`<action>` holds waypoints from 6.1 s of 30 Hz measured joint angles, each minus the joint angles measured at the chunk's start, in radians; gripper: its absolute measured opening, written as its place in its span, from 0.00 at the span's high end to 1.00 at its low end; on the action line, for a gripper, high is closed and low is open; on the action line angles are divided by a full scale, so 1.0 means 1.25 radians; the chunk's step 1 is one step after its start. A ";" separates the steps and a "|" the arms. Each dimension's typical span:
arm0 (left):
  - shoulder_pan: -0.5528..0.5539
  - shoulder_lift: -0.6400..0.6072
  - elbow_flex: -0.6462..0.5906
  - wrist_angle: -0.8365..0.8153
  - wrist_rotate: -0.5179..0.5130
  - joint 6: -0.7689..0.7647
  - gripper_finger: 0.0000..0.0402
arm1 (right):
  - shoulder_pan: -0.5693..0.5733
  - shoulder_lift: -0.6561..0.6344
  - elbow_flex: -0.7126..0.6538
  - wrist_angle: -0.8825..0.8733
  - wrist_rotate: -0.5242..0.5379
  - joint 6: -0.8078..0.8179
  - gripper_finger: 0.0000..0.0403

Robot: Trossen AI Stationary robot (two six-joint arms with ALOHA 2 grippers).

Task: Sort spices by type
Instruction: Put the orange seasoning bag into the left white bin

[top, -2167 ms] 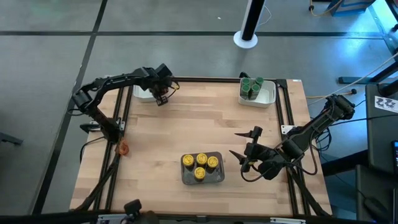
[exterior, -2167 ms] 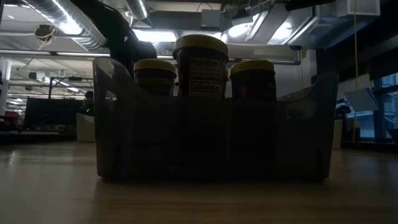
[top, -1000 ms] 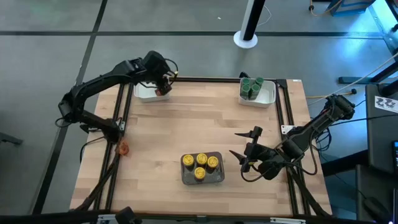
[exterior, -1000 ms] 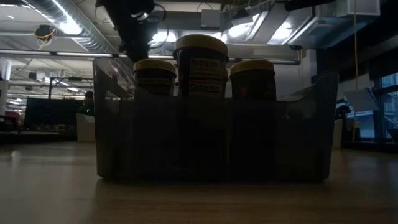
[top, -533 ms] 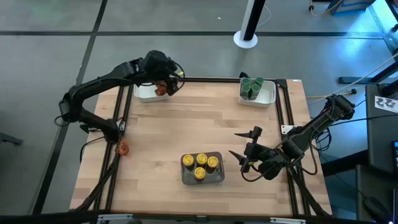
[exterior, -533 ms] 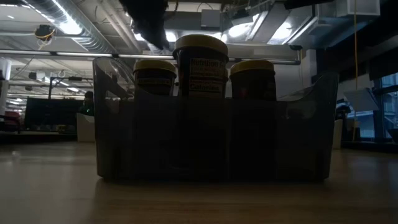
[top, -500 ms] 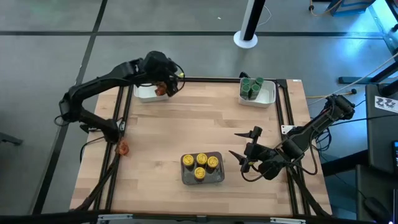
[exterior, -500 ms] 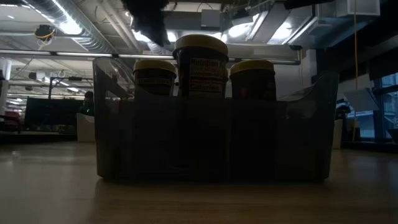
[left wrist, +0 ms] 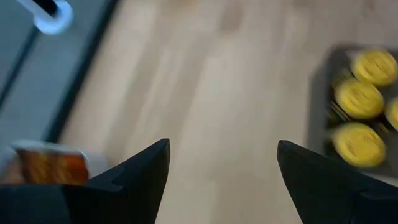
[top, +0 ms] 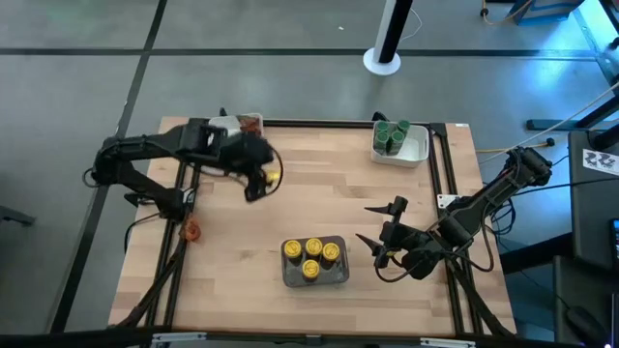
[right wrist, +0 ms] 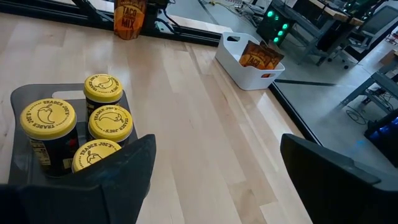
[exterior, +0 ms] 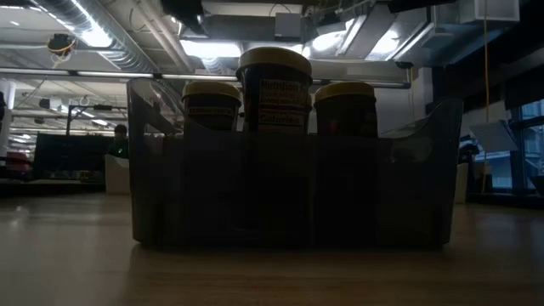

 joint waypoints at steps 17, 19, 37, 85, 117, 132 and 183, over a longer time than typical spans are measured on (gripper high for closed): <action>-0.331 0.000 0.000 -0.309 -0.005 -0.523 0.32 | 0.000 0.000 0.000 0.000 -0.022 0.002 0.15; -0.366 0.000 -0.001 -0.324 -0.017 -0.573 0.32 | 0.000 0.000 0.000 0.000 -0.021 0.002 0.15; -0.529 -0.004 -0.230 -0.321 0.095 -1.008 0.32 | 0.000 0.000 0.000 0.006 -0.022 0.002 0.15; -0.590 -0.138 -0.665 -0.131 0.170 -1.201 0.77 | 0.000 0.000 0.000 0.013 -0.022 0.002 0.15; -0.515 -0.137 -0.441 -0.256 -0.065 -0.892 1.00 | 0.000 0.000 0.000 0.013 -0.021 0.002 0.15; -0.138 -0.138 -0.318 -0.288 -0.240 -0.384 1.00 | 0.000 0.000 0.000 0.016 -0.021 0.002 0.15; 0.751 0.132 -0.386 0.262 -0.027 0.580 1.00 | 0.000 0.000 0.000 -0.002 0.003 -0.008 0.15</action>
